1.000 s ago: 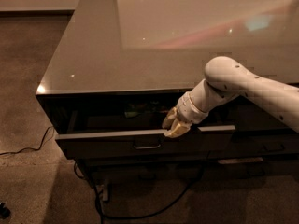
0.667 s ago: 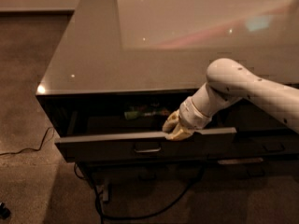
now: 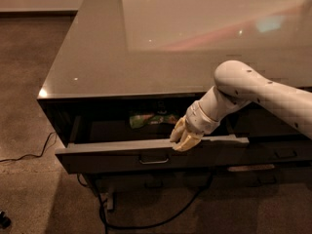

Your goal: Open top drawer

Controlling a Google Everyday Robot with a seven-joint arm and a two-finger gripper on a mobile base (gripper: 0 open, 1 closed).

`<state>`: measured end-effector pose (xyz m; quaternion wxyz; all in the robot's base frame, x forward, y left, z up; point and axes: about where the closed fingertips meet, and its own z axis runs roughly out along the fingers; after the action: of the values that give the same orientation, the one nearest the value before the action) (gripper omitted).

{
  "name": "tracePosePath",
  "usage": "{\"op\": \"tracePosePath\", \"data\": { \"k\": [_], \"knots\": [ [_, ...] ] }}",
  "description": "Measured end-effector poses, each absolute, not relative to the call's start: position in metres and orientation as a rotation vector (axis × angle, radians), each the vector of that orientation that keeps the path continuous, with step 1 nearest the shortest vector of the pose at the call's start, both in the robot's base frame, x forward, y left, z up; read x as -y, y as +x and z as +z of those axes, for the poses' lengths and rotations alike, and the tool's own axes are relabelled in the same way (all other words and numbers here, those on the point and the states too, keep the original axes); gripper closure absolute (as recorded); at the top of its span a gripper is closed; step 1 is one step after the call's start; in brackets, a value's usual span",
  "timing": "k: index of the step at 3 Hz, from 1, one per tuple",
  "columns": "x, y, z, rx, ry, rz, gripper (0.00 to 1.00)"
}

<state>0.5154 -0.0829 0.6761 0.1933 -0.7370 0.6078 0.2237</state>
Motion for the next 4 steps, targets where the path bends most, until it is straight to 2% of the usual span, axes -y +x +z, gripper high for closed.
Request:
{"op": "tracePosePath", "data": {
  "k": [2,3,4],
  "knots": [
    [0.0829,0.5154,0.676,-1.705,-2.068,0.628,0.13],
    [0.0829,0.5154,0.676,-1.705,-2.068,0.628,0.0],
    [0.0817,0.5143,0.6763,-1.692,-2.059,0.636,0.0]
  ]
}}
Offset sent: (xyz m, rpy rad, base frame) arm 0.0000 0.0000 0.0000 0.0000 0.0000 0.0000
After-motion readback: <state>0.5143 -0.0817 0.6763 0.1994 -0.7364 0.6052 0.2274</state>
